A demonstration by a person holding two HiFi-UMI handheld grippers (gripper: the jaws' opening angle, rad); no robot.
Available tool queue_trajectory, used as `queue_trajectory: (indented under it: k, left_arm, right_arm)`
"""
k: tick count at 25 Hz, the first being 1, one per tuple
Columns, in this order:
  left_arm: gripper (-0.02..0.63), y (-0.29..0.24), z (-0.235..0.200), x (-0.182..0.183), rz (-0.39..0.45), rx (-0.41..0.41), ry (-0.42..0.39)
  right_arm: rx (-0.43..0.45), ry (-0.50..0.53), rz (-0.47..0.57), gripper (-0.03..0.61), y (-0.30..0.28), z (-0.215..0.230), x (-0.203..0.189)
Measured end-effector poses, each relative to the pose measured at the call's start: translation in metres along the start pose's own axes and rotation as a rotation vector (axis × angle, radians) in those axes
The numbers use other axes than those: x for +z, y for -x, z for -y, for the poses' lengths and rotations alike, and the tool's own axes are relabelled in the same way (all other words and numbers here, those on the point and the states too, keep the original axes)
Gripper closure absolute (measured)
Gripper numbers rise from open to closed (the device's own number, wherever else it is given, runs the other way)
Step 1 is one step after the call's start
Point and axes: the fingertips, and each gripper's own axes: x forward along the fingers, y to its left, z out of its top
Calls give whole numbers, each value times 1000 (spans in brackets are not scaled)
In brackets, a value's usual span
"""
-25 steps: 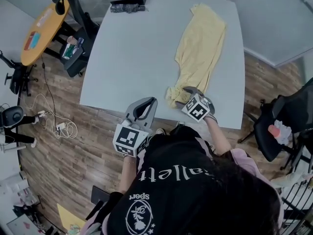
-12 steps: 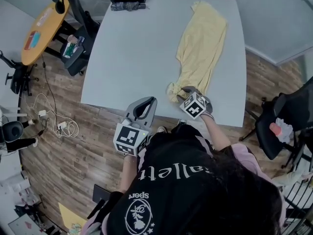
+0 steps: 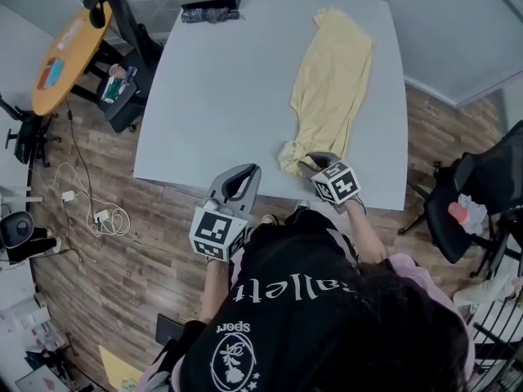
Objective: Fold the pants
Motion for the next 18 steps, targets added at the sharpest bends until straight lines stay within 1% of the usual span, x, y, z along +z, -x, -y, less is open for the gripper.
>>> queue_trajectory:
  k: [4, 7, 13, 18]
  left_arm:
    - [578, -4, 4, 0, -2, -27, -8]
    - [578, -8, 6, 1, -4, -51, -17]
    - [578, -20, 17, 5, -11, -111, -44]
    - [578, -34, 28, 11, -5, -156, -63]
  right_arm:
    - [26, -104, 100, 463, 33, -6, 18]
    - [54, -149, 140, 463, 55, -13, 28]
    - [123, -165, 163, 465, 96, -36, 42]
    - [153, -116, 206, 465, 126, -48, 56]
